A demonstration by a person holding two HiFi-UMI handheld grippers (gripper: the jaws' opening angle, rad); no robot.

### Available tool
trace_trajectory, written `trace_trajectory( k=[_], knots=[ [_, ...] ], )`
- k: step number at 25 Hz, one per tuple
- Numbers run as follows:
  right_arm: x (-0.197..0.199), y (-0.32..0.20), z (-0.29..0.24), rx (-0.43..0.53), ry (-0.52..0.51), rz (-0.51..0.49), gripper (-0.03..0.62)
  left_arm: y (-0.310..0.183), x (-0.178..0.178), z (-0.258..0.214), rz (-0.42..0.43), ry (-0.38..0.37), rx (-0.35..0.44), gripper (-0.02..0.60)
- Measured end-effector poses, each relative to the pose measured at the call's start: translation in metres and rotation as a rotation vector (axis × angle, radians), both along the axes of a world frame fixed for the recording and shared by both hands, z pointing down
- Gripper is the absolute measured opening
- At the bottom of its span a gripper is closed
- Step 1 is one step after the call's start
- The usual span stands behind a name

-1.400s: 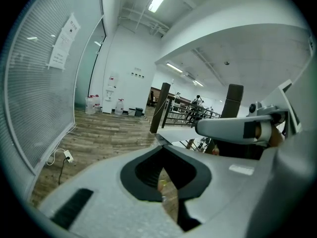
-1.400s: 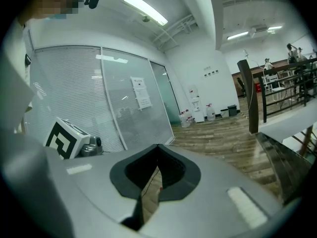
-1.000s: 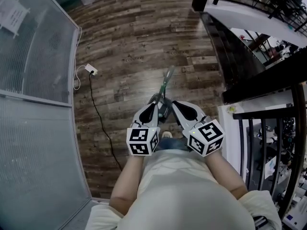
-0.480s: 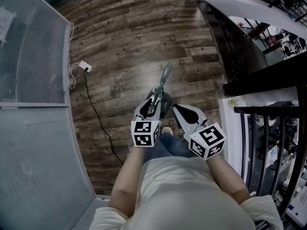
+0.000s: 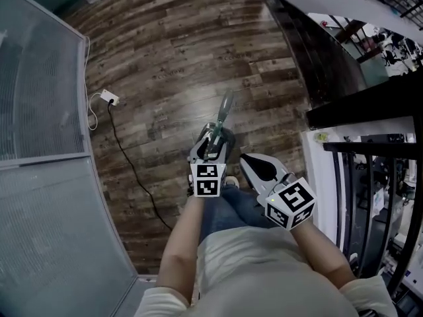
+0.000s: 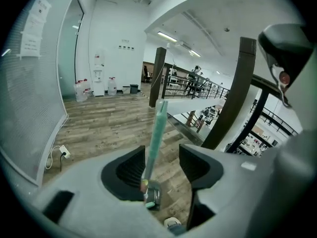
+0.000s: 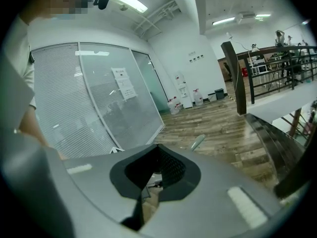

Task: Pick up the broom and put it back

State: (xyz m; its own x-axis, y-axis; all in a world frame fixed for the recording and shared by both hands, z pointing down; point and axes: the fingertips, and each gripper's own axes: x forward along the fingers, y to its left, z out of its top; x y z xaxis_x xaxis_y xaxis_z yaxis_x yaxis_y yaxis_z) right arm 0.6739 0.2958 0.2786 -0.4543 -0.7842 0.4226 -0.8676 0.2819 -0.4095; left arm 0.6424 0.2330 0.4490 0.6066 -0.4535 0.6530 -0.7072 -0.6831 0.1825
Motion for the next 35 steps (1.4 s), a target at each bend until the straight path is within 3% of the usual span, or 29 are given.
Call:
trace_trajectory(
  k=[15,21,26,35],
  knots=[
    [0.0,0.007,0.033,-0.079,-0.013,0.026,0.006,-0.022,0.007,0.062,0.021,-0.041,-0.033,0.211],
    [0.003,0.013,0.041,-0.096,-0.018,0.036,0.006,-0.026,0.009,0.078,0.024,-0.075,-0.019,0.175],
    [0.002,0.019,0.044,-0.103,-0.015,0.041,0.006,-0.027,0.006,0.082,0.027,-0.105,-0.001,0.099],
    [0.001,0.02,0.036,-0.087,-0.007,0.041,0.006,-0.019,0.0,0.076,0.046,-0.128,0.011,0.093]
  ],
)
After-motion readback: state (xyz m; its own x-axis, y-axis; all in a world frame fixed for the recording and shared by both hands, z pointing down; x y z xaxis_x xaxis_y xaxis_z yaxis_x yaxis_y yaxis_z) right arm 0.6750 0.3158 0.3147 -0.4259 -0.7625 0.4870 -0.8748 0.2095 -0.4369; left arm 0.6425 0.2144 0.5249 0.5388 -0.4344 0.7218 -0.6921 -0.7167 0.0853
